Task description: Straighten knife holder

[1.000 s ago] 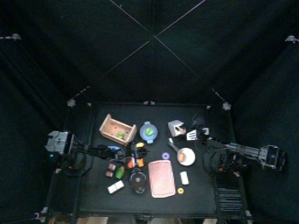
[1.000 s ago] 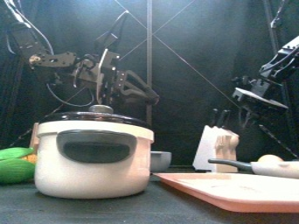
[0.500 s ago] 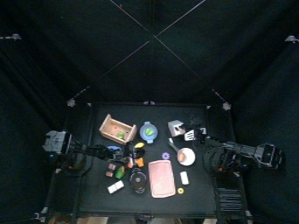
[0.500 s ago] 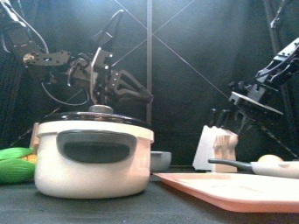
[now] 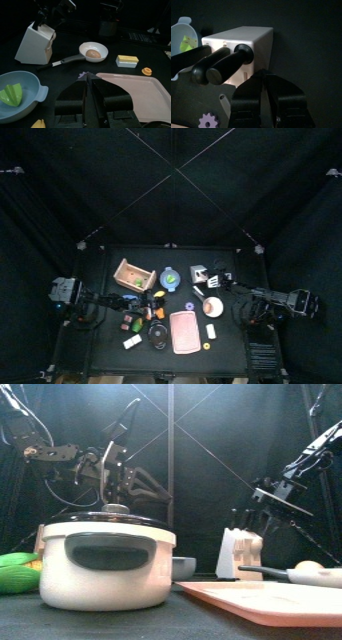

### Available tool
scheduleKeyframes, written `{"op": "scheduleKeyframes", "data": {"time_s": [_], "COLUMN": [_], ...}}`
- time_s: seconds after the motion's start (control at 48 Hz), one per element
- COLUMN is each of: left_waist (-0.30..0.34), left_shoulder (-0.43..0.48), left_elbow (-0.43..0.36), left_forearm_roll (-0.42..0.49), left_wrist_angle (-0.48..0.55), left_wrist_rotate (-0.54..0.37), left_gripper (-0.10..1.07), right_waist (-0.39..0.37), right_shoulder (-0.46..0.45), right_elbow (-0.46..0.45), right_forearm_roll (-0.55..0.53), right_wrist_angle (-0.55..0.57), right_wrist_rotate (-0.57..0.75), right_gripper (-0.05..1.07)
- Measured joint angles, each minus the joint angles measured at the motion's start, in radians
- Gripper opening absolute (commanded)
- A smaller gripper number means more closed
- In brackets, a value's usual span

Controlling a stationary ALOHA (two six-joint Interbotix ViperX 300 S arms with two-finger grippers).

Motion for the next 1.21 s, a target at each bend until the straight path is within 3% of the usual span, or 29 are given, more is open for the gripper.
{"op": "scheduleKeyframes", "data": {"time_s": [0.25,0.667,0.958,1.208], "left_waist": [0.0,0.0,-0.008,-0.009], "left_shoulder": [-0.014,-0.092,-0.104,-0.103], "left_elbow": [0.02,0.1,0.12,0.121], "left_forearm_roll": [-0.006,-0.031,-0.031,-0.031], "left_wrist_angle": [0.0,0.0,0.0,0.002], "left_wrist_rotate": [-0.005,-0.003,-0.005,-0.005], "left_gripper": [0.53,0.53,0.53,0.53], "right_waist": [0.043,0.058,0.114,0.201], "right_shoulder": [0.06,0.075,-0.011,-0.071], "right_elbow": [-0.04,-0.058,-0.04,0.023], "right_forearm_roll": [0.0,0.0,0.017,0.063], "right_wrist_angle": [0.0,0.011,0.124,0.146], "right_wrist_rotate": [-0.002,-0.005,-0.011,-0.012], "right_gripper": [0.47,0.47,0.47,0.47]}}
